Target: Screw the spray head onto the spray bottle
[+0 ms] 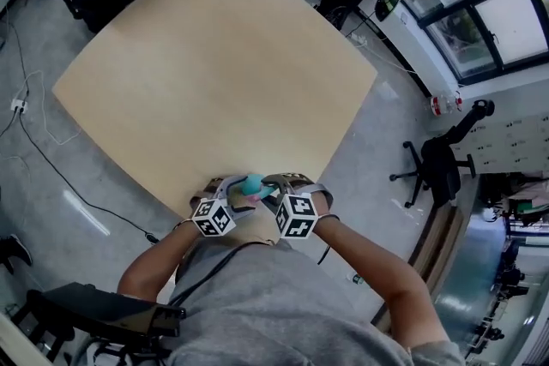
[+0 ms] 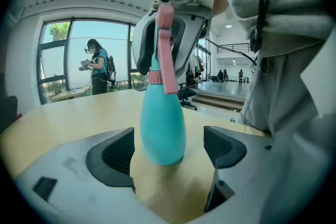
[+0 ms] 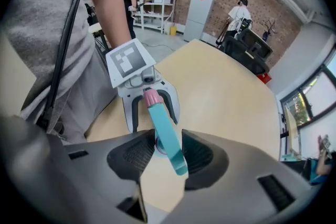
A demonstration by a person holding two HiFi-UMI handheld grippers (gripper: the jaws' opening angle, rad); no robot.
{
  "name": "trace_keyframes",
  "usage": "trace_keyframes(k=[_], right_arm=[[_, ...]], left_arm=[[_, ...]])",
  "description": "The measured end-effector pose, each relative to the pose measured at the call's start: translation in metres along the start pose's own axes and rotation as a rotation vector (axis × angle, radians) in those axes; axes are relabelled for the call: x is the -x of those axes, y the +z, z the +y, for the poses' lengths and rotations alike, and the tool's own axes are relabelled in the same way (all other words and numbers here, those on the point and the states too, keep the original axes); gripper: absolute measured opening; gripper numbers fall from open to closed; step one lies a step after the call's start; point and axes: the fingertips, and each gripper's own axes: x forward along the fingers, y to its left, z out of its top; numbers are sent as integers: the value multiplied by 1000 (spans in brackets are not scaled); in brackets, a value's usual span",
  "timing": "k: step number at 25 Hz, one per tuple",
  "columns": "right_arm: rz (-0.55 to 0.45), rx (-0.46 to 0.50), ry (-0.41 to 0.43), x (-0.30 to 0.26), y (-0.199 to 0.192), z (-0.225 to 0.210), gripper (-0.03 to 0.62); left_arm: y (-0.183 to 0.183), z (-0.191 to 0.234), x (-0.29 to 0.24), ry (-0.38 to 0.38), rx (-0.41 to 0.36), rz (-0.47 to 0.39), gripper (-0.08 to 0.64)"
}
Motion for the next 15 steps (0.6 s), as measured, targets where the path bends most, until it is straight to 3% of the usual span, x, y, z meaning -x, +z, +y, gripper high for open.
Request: trace_keyframes(k=[5, 8, 10, 15], right_arm=[[-52, -26, -75, 31, -1, -7, 155], [-83, -72, -145, 54, -11, -13, 156], [-129, -152, -203, 74, -15, -21, 155], [-413, -534, -357, 147, -19, -45, 155]], left_arm=[[-5, -2, 63, 56, 52, 34, 394], [-1, 12, 103, 150, 109, 35, 394], [15, 29, 132, 222, 135, 5, 368], [90, 70, 185, 334, 155, -158, 109]])
